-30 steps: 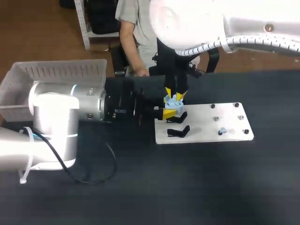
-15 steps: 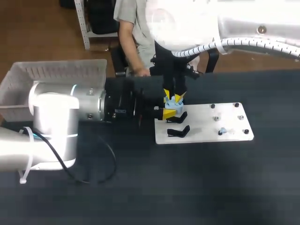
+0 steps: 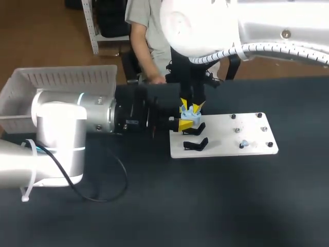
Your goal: Pick up each earbud case from the left stands, insert the matching earbuds, close the lid, and place the case in the box.
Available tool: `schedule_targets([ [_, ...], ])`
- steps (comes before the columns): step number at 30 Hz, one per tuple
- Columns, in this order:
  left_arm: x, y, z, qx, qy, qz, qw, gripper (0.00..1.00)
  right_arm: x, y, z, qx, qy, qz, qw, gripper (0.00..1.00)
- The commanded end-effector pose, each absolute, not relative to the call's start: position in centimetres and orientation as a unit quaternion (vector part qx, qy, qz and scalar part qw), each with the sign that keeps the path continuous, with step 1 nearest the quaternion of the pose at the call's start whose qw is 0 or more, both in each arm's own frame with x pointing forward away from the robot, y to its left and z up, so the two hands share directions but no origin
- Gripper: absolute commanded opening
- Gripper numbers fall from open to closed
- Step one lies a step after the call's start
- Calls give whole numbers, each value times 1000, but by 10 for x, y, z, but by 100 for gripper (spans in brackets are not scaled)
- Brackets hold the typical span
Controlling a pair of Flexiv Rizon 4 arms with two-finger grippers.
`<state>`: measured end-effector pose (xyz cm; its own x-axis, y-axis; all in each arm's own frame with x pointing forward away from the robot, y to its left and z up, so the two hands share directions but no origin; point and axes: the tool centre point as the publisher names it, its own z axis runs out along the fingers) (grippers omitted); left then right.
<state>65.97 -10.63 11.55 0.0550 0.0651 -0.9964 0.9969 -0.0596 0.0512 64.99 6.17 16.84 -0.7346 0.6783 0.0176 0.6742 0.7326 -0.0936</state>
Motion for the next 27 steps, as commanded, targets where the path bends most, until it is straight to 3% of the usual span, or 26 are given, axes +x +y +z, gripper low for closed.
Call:
schedule_targets([
  [1,660,-107,115,544,489,-483,481,0,652,63,167,-363,-930,44,26,0],
  [27,660,-107,115,544,489,-483,481,0,655,61,157,-367,-928,55,34,0],
])
